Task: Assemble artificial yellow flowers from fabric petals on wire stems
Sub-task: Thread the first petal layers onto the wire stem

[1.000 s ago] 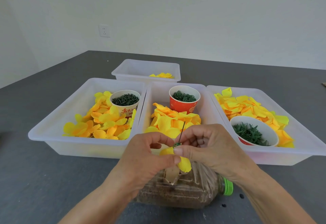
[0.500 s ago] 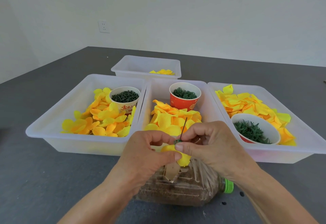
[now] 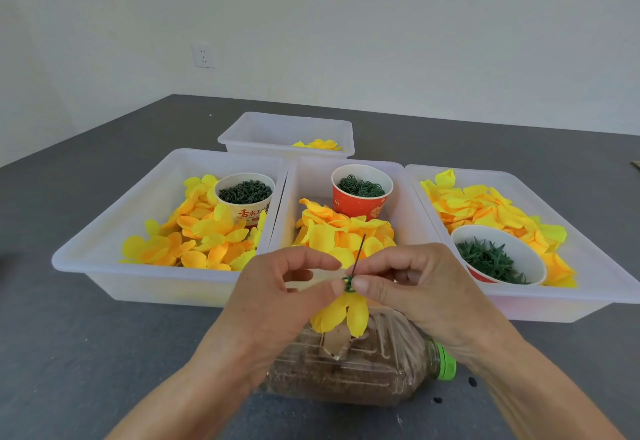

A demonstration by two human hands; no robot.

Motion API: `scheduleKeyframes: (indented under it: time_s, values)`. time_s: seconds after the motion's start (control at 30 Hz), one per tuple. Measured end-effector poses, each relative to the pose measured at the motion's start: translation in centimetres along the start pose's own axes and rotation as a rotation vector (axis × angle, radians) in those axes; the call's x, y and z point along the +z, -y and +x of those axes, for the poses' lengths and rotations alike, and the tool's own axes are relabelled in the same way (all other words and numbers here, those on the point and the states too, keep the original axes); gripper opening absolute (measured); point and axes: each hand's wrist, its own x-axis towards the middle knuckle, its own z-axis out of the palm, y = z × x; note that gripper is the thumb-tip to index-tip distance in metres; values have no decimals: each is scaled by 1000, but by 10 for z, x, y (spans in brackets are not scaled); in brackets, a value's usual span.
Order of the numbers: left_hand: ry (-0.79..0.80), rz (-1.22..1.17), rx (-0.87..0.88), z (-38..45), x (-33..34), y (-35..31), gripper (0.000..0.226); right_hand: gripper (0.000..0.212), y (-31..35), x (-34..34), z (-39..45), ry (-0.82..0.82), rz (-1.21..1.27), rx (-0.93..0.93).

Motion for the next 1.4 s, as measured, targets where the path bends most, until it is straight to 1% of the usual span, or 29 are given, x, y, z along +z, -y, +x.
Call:
scheduleKeyframes:
  time_s: [0.07, 0.17, 0.23, 0.33, 0.5, 0.6, 0.67, 0.77, 0.83, 0.87, 0.9, 0.97, 1.07, 1.2, 1.3, 1.4]
  values:
    - [-39, -8, 51, 0, 2, -2, 13, 15, -1, 1, 0, 0, -17, -11]
    - [-69, 3, 85, -1, 6, -4, 17, 14, 0, 2, 0, -5, -40, -15]
    - [-73, 10, 99, 0, 8, -2, 19, 13, 0, 2, 1, -19, -75, -26]
    - [-61, 35, 118, 1, 7, 1, 16, 18, 0, 3, 1, -44, -137, -49]
    - [-55, 140, 172, 1, 7, -2, 12, 19, 0, 2, 2, -34, -120, -23]
    - [-58, 165, 184, 2, 8, -2, 15, 19, 0, 2, 2, -36, -152, -32]
    - [-74, 158, 175, 3, 7, -2, 14, 19, -2, 3, 2, -30, -115, -15]
    - [-127, 134, 135, 2, 7, 0, 8, 8, -3, 3, -1, -28, 35, 40]
    - [-153, 125, 96, 2, 6, 1, 7, 17, -3, 3, -2, -40, 120, 84]
    - [-150, 114, 75, 1, 5, 1, 7, 19, -4, 3, -2, -45, 159, 111]
    - [-138, 92, 48, 1, 5, 1, 6, 17, -3, 4, -2, -52, 185, 141]
    - [-108, 40, -13, 2, 4, 0, 7, 7, -1, 5, -1, -47, 197, 195]
    - [-64, -69, -113, 3, 5, -2, 10, 10, -2, 6, 1, -63, 246, 274]
    - [-6, -248, -259, 5, 4, -2, 8, 8, -4, 8, 3, -51, 392, 375]
    - [-4, -303, -309, 5, 4, -5, 13, 11, -5, 10, 4, -34, 456, 415]
    - [-5, -322, -331, 7, 7, -6, 11, 11, -7, 10, 5, -21, 459, 414]
